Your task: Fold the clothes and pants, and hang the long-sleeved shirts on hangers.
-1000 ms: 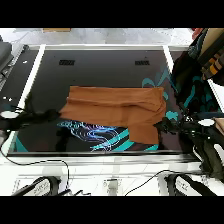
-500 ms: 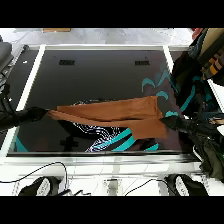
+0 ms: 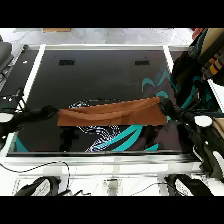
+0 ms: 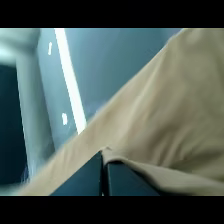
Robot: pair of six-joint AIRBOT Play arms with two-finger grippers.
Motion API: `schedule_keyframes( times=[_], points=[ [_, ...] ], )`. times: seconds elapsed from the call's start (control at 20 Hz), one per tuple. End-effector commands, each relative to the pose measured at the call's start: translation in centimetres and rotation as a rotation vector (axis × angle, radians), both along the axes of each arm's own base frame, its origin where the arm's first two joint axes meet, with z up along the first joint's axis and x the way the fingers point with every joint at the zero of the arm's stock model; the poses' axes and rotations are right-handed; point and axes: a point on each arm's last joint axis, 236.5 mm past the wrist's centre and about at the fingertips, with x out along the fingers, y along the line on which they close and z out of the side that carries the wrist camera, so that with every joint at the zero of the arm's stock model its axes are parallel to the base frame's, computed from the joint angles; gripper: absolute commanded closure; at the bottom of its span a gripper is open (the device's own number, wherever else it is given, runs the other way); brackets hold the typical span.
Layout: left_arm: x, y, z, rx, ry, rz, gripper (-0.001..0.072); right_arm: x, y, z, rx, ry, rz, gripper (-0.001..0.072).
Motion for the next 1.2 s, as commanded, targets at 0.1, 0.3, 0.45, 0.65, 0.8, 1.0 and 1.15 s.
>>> schedule_keyframes(
  times=[0.1,0.3,0.45,0.65,0.8,1.0,1.15],
  points=[
    [5.7,0.9,-4.5,0.003,-0.032,0.238,0.0695,5.6,-3.4,-3.7,0.01,0.03,-0.209,0.0699],
    [6.5,0.8,-6.9,-0.009,0.0,0.308,0.0672,8.5,-4.2,-5.3,-0.017,0.045,-0.22,0.0679],
    [6.5,0.6,-7.3,-0.007,0.007,0.303,0.008,8.6,-3.6,-6.6,-0.043,0.076,-0.171,0.0039],
    [6.8,1.8,-5.5,-0.006,-0.034,0.325,0.0047,8.0,-3.6,-6.5,-0.15,0.074,-0.078,0.0029],
    [5.9,3.2,-4.2,0.067,-0.059,0.266,0.0063,6.9,-2.9,-6.6,-0.177,0.103,-0.001,0.0029],
    [2.2,4.3,-6.3,0.075,0.077,0.136,0.0066,3.7,-2.4,-8.5,-0.153,0.234,0.119,0.0029],
    [0.0,5.9,-6.9,0.142,0.149,0.047,0.0067,1.1,-2.7,-9.7,-0.123,0.335,0.186,0.0029]
  ],
)
